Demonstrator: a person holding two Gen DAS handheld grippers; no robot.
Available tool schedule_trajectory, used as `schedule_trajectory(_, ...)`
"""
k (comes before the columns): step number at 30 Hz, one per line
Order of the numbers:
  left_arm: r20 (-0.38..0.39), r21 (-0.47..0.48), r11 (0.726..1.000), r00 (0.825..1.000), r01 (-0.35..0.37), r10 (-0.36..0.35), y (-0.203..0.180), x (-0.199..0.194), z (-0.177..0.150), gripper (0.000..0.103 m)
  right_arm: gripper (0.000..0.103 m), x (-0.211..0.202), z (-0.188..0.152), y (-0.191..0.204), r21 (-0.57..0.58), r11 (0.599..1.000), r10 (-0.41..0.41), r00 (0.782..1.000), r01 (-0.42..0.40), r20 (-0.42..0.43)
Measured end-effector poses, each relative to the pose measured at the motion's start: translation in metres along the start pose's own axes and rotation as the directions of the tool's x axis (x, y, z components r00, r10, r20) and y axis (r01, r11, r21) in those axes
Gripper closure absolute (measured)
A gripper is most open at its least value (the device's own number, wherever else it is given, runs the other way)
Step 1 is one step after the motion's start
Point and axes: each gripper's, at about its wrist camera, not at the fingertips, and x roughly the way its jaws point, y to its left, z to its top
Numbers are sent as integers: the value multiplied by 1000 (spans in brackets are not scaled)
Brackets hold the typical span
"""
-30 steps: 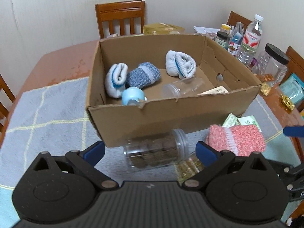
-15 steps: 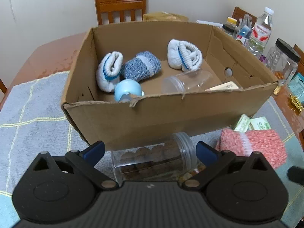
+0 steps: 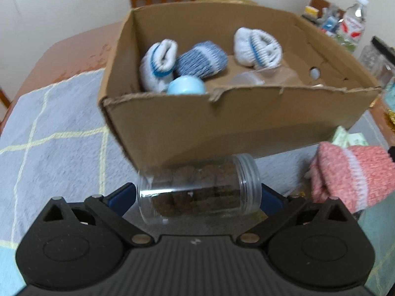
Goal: Organize objects
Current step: 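Grasp the clear cookie jar with the left tool while the right tool grasps the C&S pack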
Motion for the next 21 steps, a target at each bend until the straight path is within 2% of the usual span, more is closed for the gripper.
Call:
schedule_trajectory(5,-14,-14,999,999,-51,51,-7,0,2,1,0,36,14,1,-39,997,67,996,-69,-66)
schedule_trajectory(12,-29,-60,995,996,-84,83,-7,2,4,1,0,71,19,9,-78,992,86,986,-98,-144)
schedule_trajectory(21,-35,-48,994,994,-101,99,-11,10,2,1,0,81,12,-5,-130,991,-27,987,6,-157)
